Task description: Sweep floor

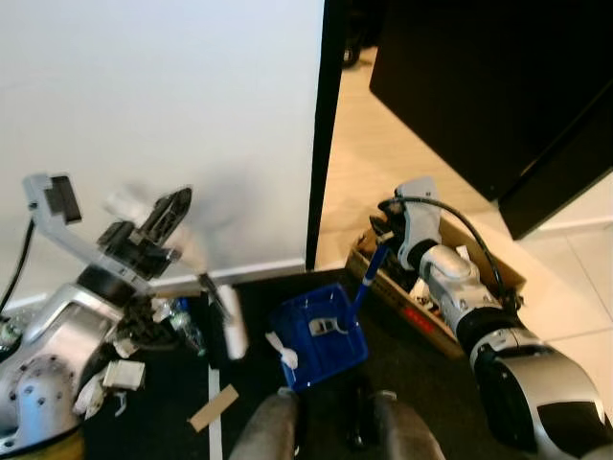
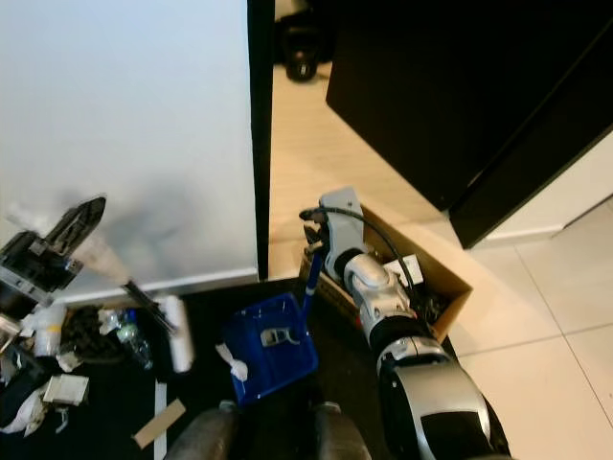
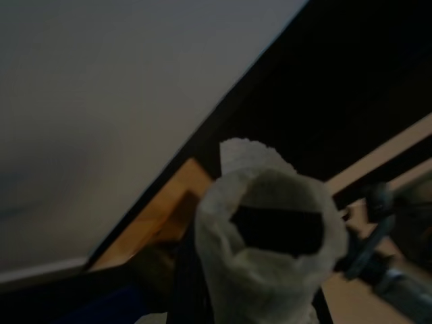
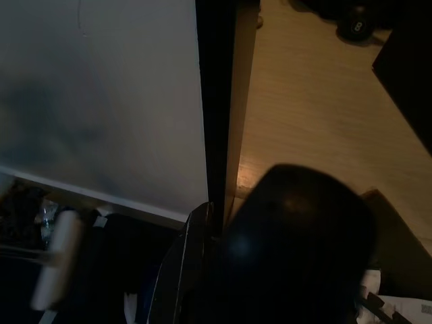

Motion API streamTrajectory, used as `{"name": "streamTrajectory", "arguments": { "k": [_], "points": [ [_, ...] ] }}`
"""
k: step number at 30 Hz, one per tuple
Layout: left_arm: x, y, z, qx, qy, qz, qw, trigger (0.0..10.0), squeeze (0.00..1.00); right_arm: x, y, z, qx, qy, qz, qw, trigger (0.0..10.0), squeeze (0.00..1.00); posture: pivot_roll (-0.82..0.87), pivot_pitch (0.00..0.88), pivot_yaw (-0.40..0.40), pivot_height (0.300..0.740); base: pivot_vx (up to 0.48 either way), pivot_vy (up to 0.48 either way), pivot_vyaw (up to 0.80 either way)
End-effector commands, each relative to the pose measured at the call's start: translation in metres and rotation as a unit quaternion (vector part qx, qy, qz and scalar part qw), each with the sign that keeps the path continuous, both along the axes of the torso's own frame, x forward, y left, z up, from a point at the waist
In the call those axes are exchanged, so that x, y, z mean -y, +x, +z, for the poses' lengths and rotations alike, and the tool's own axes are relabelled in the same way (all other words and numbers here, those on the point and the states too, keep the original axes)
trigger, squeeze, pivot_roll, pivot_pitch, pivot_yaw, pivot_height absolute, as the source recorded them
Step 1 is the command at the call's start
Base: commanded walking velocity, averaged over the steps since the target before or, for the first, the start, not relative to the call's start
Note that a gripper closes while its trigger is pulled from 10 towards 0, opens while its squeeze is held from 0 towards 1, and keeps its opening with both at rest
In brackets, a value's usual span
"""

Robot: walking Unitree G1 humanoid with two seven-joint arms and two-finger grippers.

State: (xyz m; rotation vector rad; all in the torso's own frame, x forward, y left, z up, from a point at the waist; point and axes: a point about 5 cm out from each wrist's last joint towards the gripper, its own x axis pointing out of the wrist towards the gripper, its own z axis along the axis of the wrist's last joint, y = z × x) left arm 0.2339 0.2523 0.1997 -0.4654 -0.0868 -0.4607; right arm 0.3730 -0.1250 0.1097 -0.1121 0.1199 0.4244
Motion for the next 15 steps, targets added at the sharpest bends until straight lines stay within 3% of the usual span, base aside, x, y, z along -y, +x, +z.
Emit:
{"name": "streamTrajectory", "arguments": {
  "k": [1, 2, 6, 7, 9, 11, 13, 15],
  "points": [
    [-0.015, -0.007, -0.015, -0.029, 0.041, 0.018, 0.999, 10.0, 0.00, 0.003, -0.007, -0.015, -0.029, 0.001, -0.002, 1.000, 10.0, 0.00, 0.28, 0.249, -0.032, 0.740, 0.000, 0.000, 0.00],
    [-0.026, -0.010, -0.027, -0.052, 0.061, 0.040, 0.996, 10.0, 0.00, 0.004, -0.007, -0.015, -0.030, 0.000, -0.003, 1.000, 10.0, 0.00, 0.28, 0.250, -0.033, 0.740, 0.000, 0.000, 0.00],
    [-0.038, -0.015, -0.044, -0.082, 0.081, 0.069, 0.991, 10.0, 0.00, 0.007, -0.007, -0.016, -0.030, -0.003, -0.004, 1.000, 10.0, 0.00, 0.27, 0.252, -0.035, 0.740, 0.000, 0.000, 0.00],
    [-0.050, -0.017, -0.062, -0.103, 0.078, 0.102, 0.986, 10.0, 0.00, 0.010, -0.008, -0.017, -0.031, -0.006, -0.005, 0.999, 10.0, 0.00, 0.25, 0.258, -0.049, 0.740, 0.000, 0.000, 0.00],
    [-0.055, -0.018, -0.069, -0.111, 0.071, 0.115, 0.985, 10.0, 0.00, 0.011, -0.008, -0.017, -0.032, -0.007, -0.005, 0.999, 10.0, 0.00, 0.25, 0.259, -0.052, 0.740, 0.000, 0.000, 0.00],
    [-0.065, -0.019, -0.088, -0.131, 0.025, 0.145, 0.980, 10.0, 0.00, 0.013, -0.008, -0.017, -0.032, -0.010, -0.004, 0.999, 10.0, 0.00, 0.23, 0.268, -0.060, 0.740, 0.000, 0.000, 0.00],
    [-0.065, -0.019, -0.088, -0.131, 0.025, 0.145, 0.980, 10.0, 0.00, 0.013, -0.008, -0.017, -0.032, -0.010, -0.004, 0.999, 10.0, 0.00, 0.23, 0.268, -0.060, 0.740, 0.000, 0.000, 0.00],
    [-0.068, -0.022, -0.097, -0.137, -0.005, 0.157, 0.978, 10.0, 0.00, 0.014, -0.008, -0.016, -0.031, -0.012, -0.003, 0.999, 10.0, 0.00, 0.21, 0.280, -0.069, 0.740, 0.000, 0.000, 0.00]
  ]
}}
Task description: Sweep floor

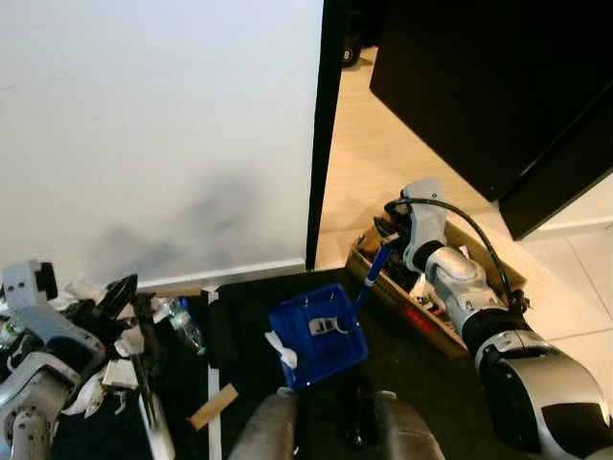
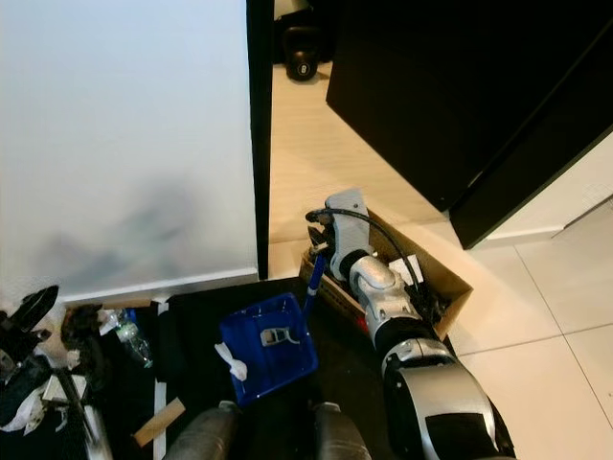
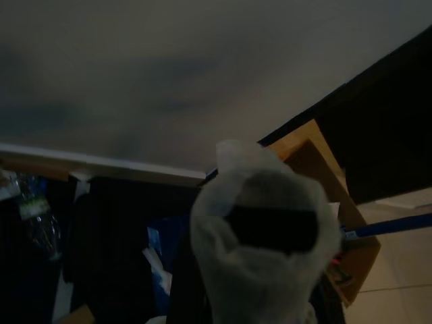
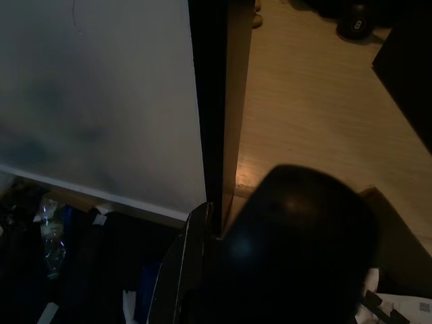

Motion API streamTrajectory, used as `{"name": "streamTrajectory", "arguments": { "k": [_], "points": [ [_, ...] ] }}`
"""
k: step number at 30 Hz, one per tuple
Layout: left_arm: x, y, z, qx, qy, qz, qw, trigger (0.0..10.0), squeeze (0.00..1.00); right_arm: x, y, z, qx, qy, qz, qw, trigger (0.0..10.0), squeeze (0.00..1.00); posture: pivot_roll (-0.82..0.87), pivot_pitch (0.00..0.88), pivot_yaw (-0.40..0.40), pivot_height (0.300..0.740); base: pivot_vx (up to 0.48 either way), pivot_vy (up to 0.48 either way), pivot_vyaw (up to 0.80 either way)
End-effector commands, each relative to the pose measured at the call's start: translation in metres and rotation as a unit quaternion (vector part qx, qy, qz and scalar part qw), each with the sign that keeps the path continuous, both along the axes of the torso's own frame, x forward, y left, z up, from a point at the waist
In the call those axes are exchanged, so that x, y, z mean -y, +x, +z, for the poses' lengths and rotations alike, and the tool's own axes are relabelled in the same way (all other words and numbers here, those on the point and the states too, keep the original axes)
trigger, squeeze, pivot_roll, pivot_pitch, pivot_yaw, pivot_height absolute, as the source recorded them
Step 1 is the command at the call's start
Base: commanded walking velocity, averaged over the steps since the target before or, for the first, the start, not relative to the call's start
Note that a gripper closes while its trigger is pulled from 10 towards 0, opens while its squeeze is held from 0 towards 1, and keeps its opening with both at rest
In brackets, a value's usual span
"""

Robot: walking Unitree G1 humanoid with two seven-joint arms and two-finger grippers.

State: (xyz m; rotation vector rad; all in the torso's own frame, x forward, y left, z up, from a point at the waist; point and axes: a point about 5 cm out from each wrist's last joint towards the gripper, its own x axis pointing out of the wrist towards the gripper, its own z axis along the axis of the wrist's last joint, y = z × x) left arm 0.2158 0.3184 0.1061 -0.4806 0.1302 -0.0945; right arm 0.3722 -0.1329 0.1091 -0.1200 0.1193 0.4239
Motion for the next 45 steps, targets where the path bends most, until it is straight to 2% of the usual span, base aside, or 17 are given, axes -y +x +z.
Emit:
{"name": "streamTrajectory", "arguments": {
  "k": [1, 2, 6, 9, 10, 13, 15, 20, 26, 30, 31, 32, 34, 35, 38, 41, 45],
  "points": [
    [-0.001, -0.004, -0.003, 0.011, -0.015, 0.009, 1.000, 10.0, 0.00, 0.006, -0.007, -0.015, -0.032, -0.008, -0.003, 0.999, 10.0, 0.00, 0.21, 0.280, -0.069, 0.740, 0.000, 0.000, 0.00],
    [0.000, -0.005, -0.012, 0.022, -0.072, 0.023, 0.997, 10.0, 0.00, 0.009, -0.007, -0.015, -0.032, -0.011, -0.003, 0.999, 10.0, 0.00, 0.19, 0.293, -0.081, 0.740, 0.000, 0.000, 0.00],
    [0.002, -0.006, -0.017, 0.036, -0.119, 0.033, 0.992, 10.0, 0.00, 0.011, -0.008, -0.015, -0.032, -0.013, -0.002, 0.999, 10.0, 0.00, 0.19, 0.299, -0.087, 0.740, 0.000, 0.000, 0.00],
    [0.021, -0.004, -0.013, 0.078, -0.201, 0.023, 0.976, 10.0, 0.00, 0.012, -0.007, -0.015, -0.032, -0.016, -0.001, 0.999, 10.0, 0.00, 0.19, 0.301, -0.089, 0.740, 0.000, 0.000, 0.00],
    [0.021, -0.004, -0.013, 0.078, -0.201, 0.023, 0.976, 10.0, 0.00, 0.012, -0.007, -0.015, -0.032, -0.016, -0.001, 0.999, 10.0, 0.00, 0.19, 0.301, -0.089, 0.740, 0.000, 0.000, 0.00],
    [0.050, 0.005, -0.004, 0.113, -0.261, -0.003, 0.959, 10.0, 0.00, 0.012, -0.006, -0.013, -0.030, -0.016, -0.002, 0.999, 10.0, 0.00, 0.19, 0.299, -0.092, 0.740, 0.000, 0.000, 0.00],
    [0.050, 0.005, -0.004, 0.113, -0.261, -0.003, 0.959, 10.0, 0.00, 0.012, -0.006, -0.013, -0.030, -0.016, -0.002, 0.999, 10.0, 0.00, 0.19, 0.299, -0.092, 0.740, 0.000, 0.000, 0.00],
    [0.095, 0.020, 0.018, 0.157, -0.330, -0.050, 0.930, 10.0, 0.00, 0.009, -0.004, -0.010, -0.027, -0.013, -0.001, 1.000, 10.0, 0.00, 0.19, 0.297, -0.089, 0.740, 0.000, 0.000, 0.00],
    [0.112, 0.029, 0.044, 0.192, -0.364, -0.078, 0.908, 10.0, 0.00, 0.010, -0.004, -0.010, -0.027, -0.012, -0.002, 1.000, 10.0, 0.00, 0.20, 0.295, -0.083, 0.740, 0.000, 0.000, 0.00],
    [0.110, 0.029, 0.053, 0.191, -0.312, -0.100, 0.925, 10.0, 0.00, 0.010, -0.005, -0.011, -0.028, -0.012, -0.004, 1.000, 10.0, 0.00, 0.20, 0.296, -0.082, 0.740, 0.000, 0.000, 0.00],
    [0.100, 0.027, 0.055, 0.175, -0.237, -0.109, 0.949, 10.0, 0.00, 0.010, -0.005, -0.011, -0.028, -0.011, -0.004, 1.000, 10.0, 0.00, 0.21, 0.296, -0.081, 0.740, 0.000, 0.000, 0.00],
    [0.100, 0.027, 0.055, 0.175, -0.237, -0.109, 0.949, 10.0, 0.00, 0.010, -0.005, -0.011, -0.028, -0.011, -0.004, 1.000, 10.0, 0.00, 0.21, 0.296, -0.081, 0.740, 0.000, 0.000, 0.00],
    [0.079, 0.022, 0.060, 0.167, -0.160, -0.110, 0.967, 10.0, 0.00, 0.009, -0.005, -0.011, -0.028, -0.010, -0.004, 1.000, 10.0, 0.00, 0.21, 0.298, -0.078, 0.740, 0.000, 0.000, 0.00],
    [0.079, 0.022, 0.060, 0.167, -0.160, -0.110, 0.967, 10.0, 0.00, 0.009, -0.005, -0.011, -0.028, -0.010, -0.004, 1.000, 10.0, 0.00, 0.21, 0.298, -0.078, 0.740, 0.000, 0.000, 0.00],
    [0.048, 0.012, 0.075, 0.160, -0.071, -0.116, 0.978, 10.0, 0.00, 0.009, -0.005, -0.012, -0.029, -0.009, -0.003, 1.000, 10.0, 0.00, 0.23, 0.302, -0.076, 0.740, 0.000, 0.000, 0.00],
    [0.030, 0.005, 0.085, 0.151, -0.015, -0.120, 0.981, 10.0, 0.00, 0.008, -0.005, -0.012, -0.030, -0.008, -0.003, 1.000, 10.0, 0.00, 0.23, 0.305, -0.077, 0.740, 0.000, 0.000, 0.00],
    [0.017, -0.001, 0.088, 0.133, 0.024, -0.122, 0.983, 10.0, 0.00, 0.006, -0.005, -0.012, -0.031, -0.008, -0.002, 1.000, 10.0, 0.00, 0.23, 0.308, -0.077, 0.740, 0.000, 0.000, 0.00]
  ]
}}
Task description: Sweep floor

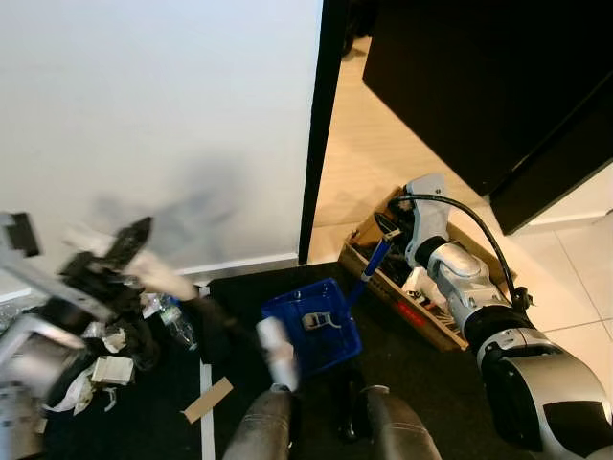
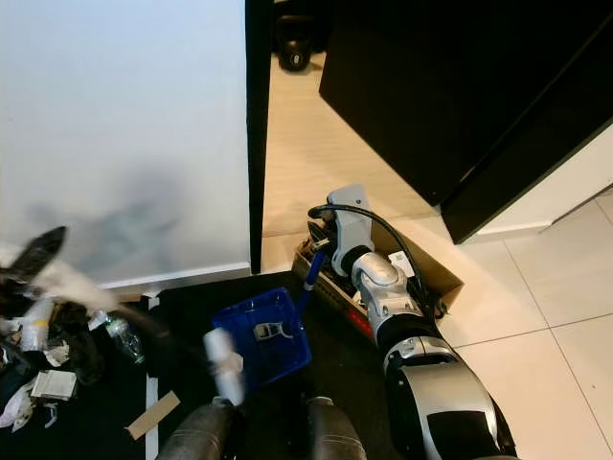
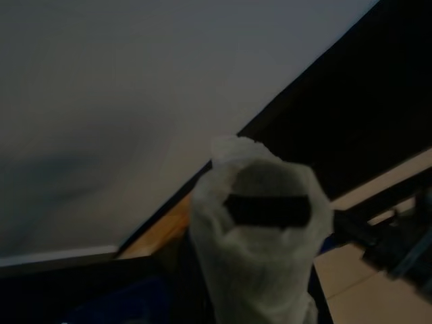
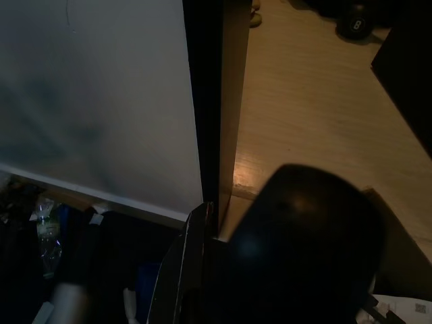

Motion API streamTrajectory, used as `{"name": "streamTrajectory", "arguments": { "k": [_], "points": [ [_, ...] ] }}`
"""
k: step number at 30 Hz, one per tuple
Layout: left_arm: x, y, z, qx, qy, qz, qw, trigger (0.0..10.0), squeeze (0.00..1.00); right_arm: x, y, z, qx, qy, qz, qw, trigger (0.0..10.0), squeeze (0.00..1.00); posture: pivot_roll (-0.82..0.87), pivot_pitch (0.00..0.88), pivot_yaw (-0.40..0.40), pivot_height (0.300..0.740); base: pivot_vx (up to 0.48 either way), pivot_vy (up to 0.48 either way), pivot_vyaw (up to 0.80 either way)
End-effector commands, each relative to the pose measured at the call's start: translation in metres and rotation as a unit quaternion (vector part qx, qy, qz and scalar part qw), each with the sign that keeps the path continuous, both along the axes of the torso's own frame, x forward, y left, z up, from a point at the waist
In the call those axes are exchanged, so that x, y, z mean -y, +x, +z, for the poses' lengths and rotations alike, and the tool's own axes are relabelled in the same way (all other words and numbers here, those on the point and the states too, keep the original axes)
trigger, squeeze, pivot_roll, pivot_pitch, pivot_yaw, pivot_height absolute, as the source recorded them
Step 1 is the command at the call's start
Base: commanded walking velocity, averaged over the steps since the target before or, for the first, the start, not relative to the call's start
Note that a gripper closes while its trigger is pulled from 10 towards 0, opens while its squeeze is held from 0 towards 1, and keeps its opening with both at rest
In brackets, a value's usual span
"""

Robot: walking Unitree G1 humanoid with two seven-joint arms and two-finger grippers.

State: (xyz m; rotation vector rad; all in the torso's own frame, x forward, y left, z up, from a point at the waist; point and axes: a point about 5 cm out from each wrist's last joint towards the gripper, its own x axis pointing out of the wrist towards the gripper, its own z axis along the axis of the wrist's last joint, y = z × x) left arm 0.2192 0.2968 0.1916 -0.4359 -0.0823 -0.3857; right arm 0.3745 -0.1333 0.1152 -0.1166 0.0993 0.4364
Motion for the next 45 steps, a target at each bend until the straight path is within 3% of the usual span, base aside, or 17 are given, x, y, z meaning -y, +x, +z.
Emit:
{"name": "streamTrajectory", "arguments": {
  "k": [1, 5, 8, 9, 12, 13, 15, 17, 18, 20, 24, 26, 27, 28, 30, 37, 45],
  "points": [
    [-0.011, -0.008, 0.003, -0.010, 0.038, -0.003, 0.999, 10.0, 0.00, 0.005, -0.008, -0.018, -0.039, -0.012, -0.007, 0.999, 10.0, 0.00, 0.23, 0.309, -0.075, 0.740, 0.000, 0.000, 0.00],
    [-0.021, -0.021, -0.013, -0.055, 0.065, -0.006, 0.996, 10.0, 0.00, 0.005, -0.008, -0.020, -0.041, -0.011, -0.007, 0.999, 10.0, 0.00, 0.24, 0.309, -0.077, 0.740, 0.000, 0.000, 0.00],
    [-0.021, -0.023, -0.033, -0.079, 0.053, 0.005, 0.995, 10.0, 0.00, 0.005, -0.008, -0.020, -0.042, -0.013, -0.006, 0.999, 10.0, 0.00, 0.23, 0.309, -0.083, 0.740, 0.000, 0.000, 0.00],
    [-0.019, -0.024, -0.051, -0.094, 0.031, 0.019, 0.995, 10.0, 0.00, 0.005, -0.008, -0.019, -0.041, -0.013, -0.006, 0.999, 10.0, 0.00, 0.22, 0.308, -0.085, 0.740, 0.000, 0.000, 0.00],
    [-0.018, -0.025, -0.058, -0.099, 0.020, 0.024, 0.995, 10.0, 0.00, 0.005, -0.008, -0.019, -0.041, -0.013, -0.006, 0.999, 10.0, 0.00, 0.21, 0.309, -0.086, 0.740, 0.000, 0.000, 0.00],
    [-0.016, -0.024, -0.081, -0.112, -0.031, 0.059, 0.992, 10.0, 0.00, 0.006, -0.007, -0.018, -0.039, -0.013, -0.006, 0.999, 10.0, 0.00, 0.19, 0.311, -0.091, 0.740, 0.000, 0.000, 0.00],
    [-0.014, -0.024, -0.089, -0.116, -0.048, 0.070, 0.990, 10.0, 0.00, 0.007, -0.007, -0.017, -0.038, -0.014, -0.006, 0.999, 10.0, 0.00, 0.19, 0.311, -0.091, 0.740, 0.000, 0.000, 0.00],
    [-0.008, -0.026, -0.115, -0.135, -0.112, 0.111, 0.978, 10.0, 0.00, 0.009, -0.008, -0.018, -0.038, -0.018, -0.006, 0.999, 10.0, 0.00, 0.17, 0.311, -0.097, 0.740, 0.000, 0.000, 0.00],
    [-0.008, -0.026, -0.115, -0.135, -0.112, 0.111, 0.978, 10.0, 0.00, 0.009, -0.008, -0.018, -0.038, -0.018, -0.006, 0.999, 10.0, 0.00, 0.17, 0.311, -0.097, 0.740, 0.000, 0.000, 0.00],
    [0.012, -0.025, -0.131, -0.141, -0.191, 0.124, 0.963, 10.0, 0.00, 0.013, -0.009, -0.019, -0.038, -0.021, -0.007, 0.999, 10.0, 0.00, 0.16, 0.310, -0.094, 0.740, 0.000, 0.000, 0.00],
    [0.038, -0.018, -0.125, -0.113, -0.271, 0.116, 0.949, 10.0, 0.00, 0.015, -0.009, -0.020, -0.039, -0.022, -0.009, 0.999, 10.0, 0.00, 0.16, 0.305, -0.094, 0.740, 0.000, 0.000, 0.00],
    [0.038, -0.018, -0.125, -0.113, -0.271, 0.116, 0.949, 10.0, 0.00, 0.015, -0.009, -0.020, -0.039, -0.022, -0.009, 0.999, 10.0, 0.00, 0.16, 0.305, -0.094, 0.740, 0.000, 0.000, 0.00],
    [0.050, -0.012, -0.118, -0.093, -0.312, 0.107, 0.939, 10.0, 0.00, 0.016, -0.009, -0.019, -0.039, -0.022, -0.010, 0.999, 10.0, 0.00, 0.16, 0.302, -0.095, 0.740, 0.000, 0.000, 0.00],
    [0.050, -0.012, -0.118, -0.093, -0.312, 0.107, 0.939, 10.0, 0.00, 0.016, -0.009, -0.019, -0.039, -0.022, -0.010, 0.999, 10.0, 0.00, 0.16, 0.302, -0.095, 0.740, 0.000, 0.000, 0.00],
    [0.077, 0.002, -0.097, -0.040, -0.403, 0.078, 0.911, 10.0, 0.00, 0.013, -0.007, -0.017, -0.036, -0.020, -0.009, 0.999, 10.0, 0.00, 0.17, 0.290, -0.092, 0.740, 0.000, 0.000, 0.00],
    [0.100, 0.014, -0.083, -0.017, -0.458, 0.053, 0.887, 10.0, 0.00, 0.008, -0.005, -0.014, -0.032, -0.015, -0.006, 0.999, 10.0, 0.00, 0.18, 0.288, -0.091, 0.740, 0.000, 0.000, 0.00],
    [0.113, 0.021, -0.070, -0.006, -0.486, 0.040, 0.873, 10.0, 0.00, 0.008, -0.005, -0.014, -0.033, -0.014, -0.007, 0.999, 10.0, 0.00, 0.17, 0.293, -0.093, 0.740, 0.000, 0.000, 0.00]
  ]
}}
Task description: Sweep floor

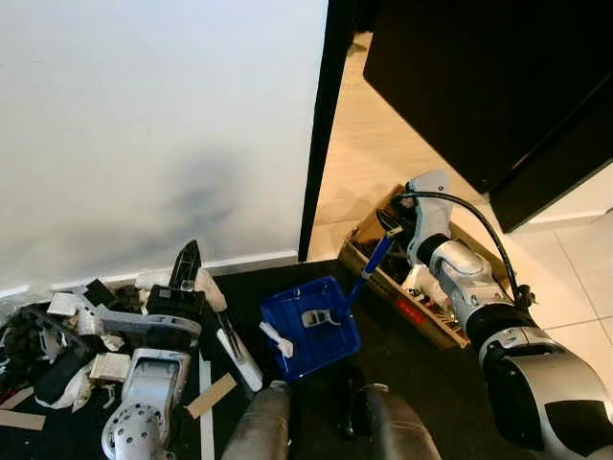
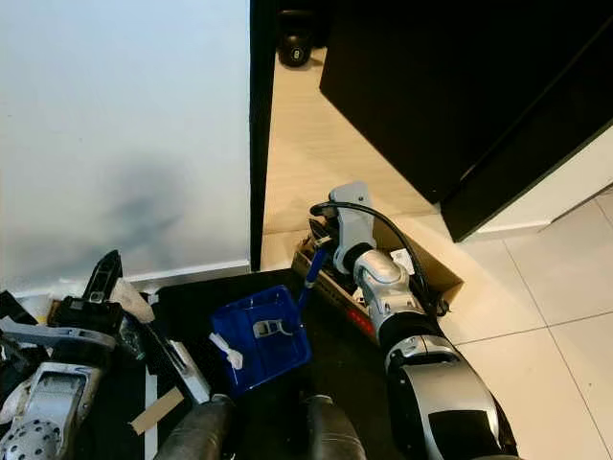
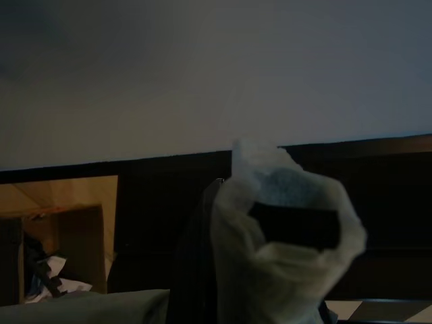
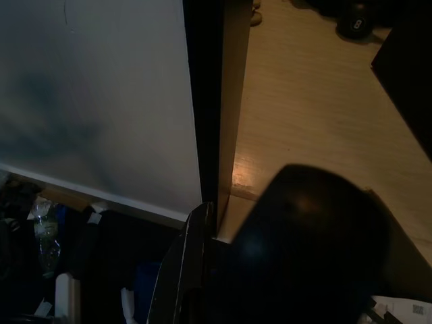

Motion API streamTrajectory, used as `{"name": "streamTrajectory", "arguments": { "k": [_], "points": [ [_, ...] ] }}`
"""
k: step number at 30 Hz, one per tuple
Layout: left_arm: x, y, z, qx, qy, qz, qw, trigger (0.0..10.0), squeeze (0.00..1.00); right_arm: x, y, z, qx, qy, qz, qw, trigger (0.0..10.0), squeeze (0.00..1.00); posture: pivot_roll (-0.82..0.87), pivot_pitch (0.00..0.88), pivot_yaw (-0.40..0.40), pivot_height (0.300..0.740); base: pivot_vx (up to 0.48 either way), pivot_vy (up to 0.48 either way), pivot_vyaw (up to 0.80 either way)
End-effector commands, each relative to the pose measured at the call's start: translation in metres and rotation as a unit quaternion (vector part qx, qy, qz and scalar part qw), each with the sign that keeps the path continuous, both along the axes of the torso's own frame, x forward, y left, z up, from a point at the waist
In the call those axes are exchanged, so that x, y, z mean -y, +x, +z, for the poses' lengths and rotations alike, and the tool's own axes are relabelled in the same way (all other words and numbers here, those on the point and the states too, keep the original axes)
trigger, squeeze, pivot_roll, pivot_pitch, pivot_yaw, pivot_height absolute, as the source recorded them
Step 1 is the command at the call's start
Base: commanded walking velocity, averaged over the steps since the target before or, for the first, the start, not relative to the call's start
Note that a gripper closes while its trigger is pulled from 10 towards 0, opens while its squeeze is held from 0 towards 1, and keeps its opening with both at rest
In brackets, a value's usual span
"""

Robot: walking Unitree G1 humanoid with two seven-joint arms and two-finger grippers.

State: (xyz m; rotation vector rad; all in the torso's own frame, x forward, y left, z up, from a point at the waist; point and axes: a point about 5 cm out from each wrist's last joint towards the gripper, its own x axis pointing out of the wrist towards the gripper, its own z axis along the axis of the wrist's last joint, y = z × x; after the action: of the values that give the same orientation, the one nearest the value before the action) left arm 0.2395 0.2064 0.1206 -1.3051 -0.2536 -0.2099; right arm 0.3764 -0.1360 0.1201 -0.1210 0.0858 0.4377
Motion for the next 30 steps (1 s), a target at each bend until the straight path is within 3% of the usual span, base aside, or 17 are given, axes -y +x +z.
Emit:
{"name": "streamTrajectory", "arguments": {
  "k": [1, 3, 6, 8, 11, 13, 14, 15, 17, 18, 21, 22, 24, 25, 27, 28, 30],
  "points": [
    [0.027, 0.003, 0.010, 0.029, -0.072, -0.016, 0.997, 10.0, 0.00, 0.006, -0.007, -0.019, -0.040, -0.013, -0.009, 0.999, 10.0, 0.00, 0.17, 0.294, -0.094, 0.740, 0.000, 0.000, 0.00],
    [0.035, 0.007, 0.023, 0.047, -0.086, -0.034, 0.995, 10.0, 0.00, 0.006, -0.007, -0.019, -0.040, -0.014, -0.009, 0.999, 10.0, 0.00, 0.18, 0.296, -0.096, 0.740, 0.000, 0.000, 0.00],
    [0.048, 0.013, 0.025, 0.042, -0.081, -0.063, 0.994, 10.0, 0.00, 0.006, -0.007, -0.019, -0.041, -0.014, -0.010, 0.999, 10.0, 0.00, 0.18, 0.296, -0.095, 0.740, 0.000, 0.000, 0.00],
    [0.048, 0.013, 0.025, 0.042, -0.081, -0.063, 0.994, 10.0, 0.00, 0.006, -0.007, -0.019, -0.041, -0.014, -0.010, 0.999, 10.0, 0.00, 0.18, 0.296, -0.095, 0.740, 0.000, 0.000, 0.00],
    [0.082, 0.020, 0.010, 0.000, -0.071, -0.135, 0.988, 10.0, 0.00, 0.003, -0.007, -0.018, -0.039, -0.010, -0.008, 0.999, 10.0, 0.00, 0.17, 0.297, -0.086, 0.740, 0.000, 0.000, 0.00],
    [0.082, 0.020, 0.010, 0.000, -0.071, -0.135, 0.988, 10.0, 0.00, 0.003, -0.007, -0.018, -0.039, -0.010, -0.008, 0.999, 10.0, 0.00, 0.17, 0.297, -0.086, 0.740, 0.000, 0.000, 0.00],
    [0.093, 0.021, 0.009, -0.008, -0.071, -0.163, 0.984, 10.0, 0.00, 0.002, -0.007, -0.018, -0.038, -0.009, -0.009, 0.999, 10.0, 0.00, 0.17, 0.299, -0.081, 0.740, 0.000, 0.000, 0.00],
    [0.093, 0.021, 0.009, -0.008, -0.071, -0.163, 0.984, 10.0, 0.00, 0.002, -0.007, -0.018, -0.038, -0.009, -0.009, 0.999, 10.0, 0.00, 0.17, 0.299, -0.081, 0.740, 0.000, 0.000, 0.00],
    [0.100, 0.020, 0.019, 0.010, -0.066, -0.197, 0.978, 10.0, 0.00, 0.003, -0.007, -0.018, -0.037, -0.007, -0.011, 0.999, 10.0, 0.00, 0.17, 0.298, -0.075, 0.740, 0.000, 0.000, 0.00],
    [0.100, 0.018, 0.033, 0.035, -0.051, -0.220, 0.974, 10.0, 0.00, 0.005, -0.007, -0.018, -0.036, -0.005, -0.013, 0.999, 10.0, 0.00, 0.17, 0.297, -0.071, 0.740, 0.000, 0.000, 0.00],
    [0.082, 0.013, 0.062, 0.095, 0.070, -0.246, 0.962, 10.0, 0.00, 0.010, -0.009, -0.020, -0.036, -0.003, -0.020, 0.999, 10.0, 0.00, 0.18, 0.297, -0.063, 0.740, 0.000, 0.000, 0.00],
    [0.082, 0.013, 0.062, 0.095, 0.070, -0.246, 0.962, 10.0, 0.00, 0.010, -0.009, -0.020, -0.036, -0.003, -0.020, 0.999, 10.0, 0.00, 0.18, 0.297, -0.063, 0.740, 0.000, 0.000, 0.00],
    [0.060, 0.014, 0.076, 0.114, 0.144, -0.223, 0.958, 10.0, 0.00, 0.012, -0.009, -0.021, -0.037, -0.002, -0.024, 0.999, 10.0, 0.00, 0.19, 0.298, -0.060, 0.740, 0.000, 0.000, 0.00],
    [0.060, 0.014, 0.076, 0.114, 0.144, -0.223, 0.958, 10.0, 0.00, 0.012, -0.009, -0.021, -0.037, -0.002, -0.024, 0.999, 10.0, 0.00, 0.19, 0.298, -0.060, 0.740, 0.000, 0.000, 0.00],
    [0.028, 0.015, 0.089, 0.126, 0.233, -0.192, 0.945, 10.0, 0.00, 0.013, -0.010, -0.022, -0.037, 0.000, -0.027, 0.999, 10.0, 0.00, 0.20, 0.299, -0.059, 0.740, 0.000, 0.000, 0.00],
    [0.028, 0.015, 0.089, 0.126, 0.233, -0.192, 0.945, 10.0, 0.00, 0.013, -0.010, -0.022, -0.037, 0.000, -0.027, 0.999, 10.0, 0.00, 0.20, 0.299, -0.059, 0.740, 0.000, 0.000, 0.00],
    [-0.008, 0.007, 0.097, 0.121, 0.371, -0.180, 0.903, 10.0, 0.00, 0.011, -0.010, -0.022, -0.039, 0.003, -0.028, 0.999, 10.0, 0.00, 0.21, 0.300, -0.060, 0.740, 0.000, 0.000, 0.00]
  ]
}}
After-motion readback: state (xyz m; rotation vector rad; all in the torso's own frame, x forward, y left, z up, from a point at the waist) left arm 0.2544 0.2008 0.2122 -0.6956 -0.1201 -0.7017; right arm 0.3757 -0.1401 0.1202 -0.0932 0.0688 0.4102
